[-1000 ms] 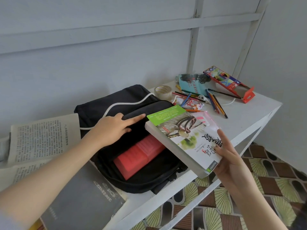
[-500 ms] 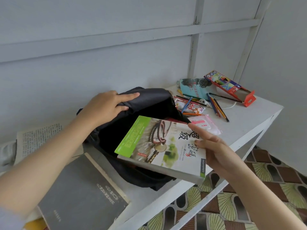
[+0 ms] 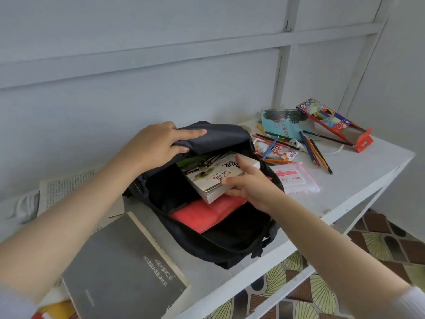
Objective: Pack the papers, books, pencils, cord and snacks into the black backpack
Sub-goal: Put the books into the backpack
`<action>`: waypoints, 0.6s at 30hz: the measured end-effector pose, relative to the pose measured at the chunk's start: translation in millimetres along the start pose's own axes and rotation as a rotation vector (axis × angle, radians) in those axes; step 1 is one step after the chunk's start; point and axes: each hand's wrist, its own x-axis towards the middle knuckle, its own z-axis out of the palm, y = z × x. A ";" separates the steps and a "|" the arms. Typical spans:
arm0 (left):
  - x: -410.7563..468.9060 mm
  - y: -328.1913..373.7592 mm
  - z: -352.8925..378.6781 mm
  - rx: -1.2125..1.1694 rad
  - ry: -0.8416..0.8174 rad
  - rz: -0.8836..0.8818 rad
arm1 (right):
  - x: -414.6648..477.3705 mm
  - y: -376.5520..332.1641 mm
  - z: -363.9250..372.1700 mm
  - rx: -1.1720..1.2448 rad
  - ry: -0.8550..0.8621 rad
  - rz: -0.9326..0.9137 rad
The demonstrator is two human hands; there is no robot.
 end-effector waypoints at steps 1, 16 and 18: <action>0.6 -0.7 -1.0 -0.006 -0.005 -0.006 | 3.9 0.1 1.8 -0.094 -0.016 0.004; 1.6 -5.5 -15.7 0.010 -0.016 -0.016 | 55.5 -0.2 28.9 -0.793 0.195 -0.111; 2.3 -5.7 -18.6 0.022 -0.021 -0.031 | 57.8 0.0 25.6 -1.087 0.245 -0.148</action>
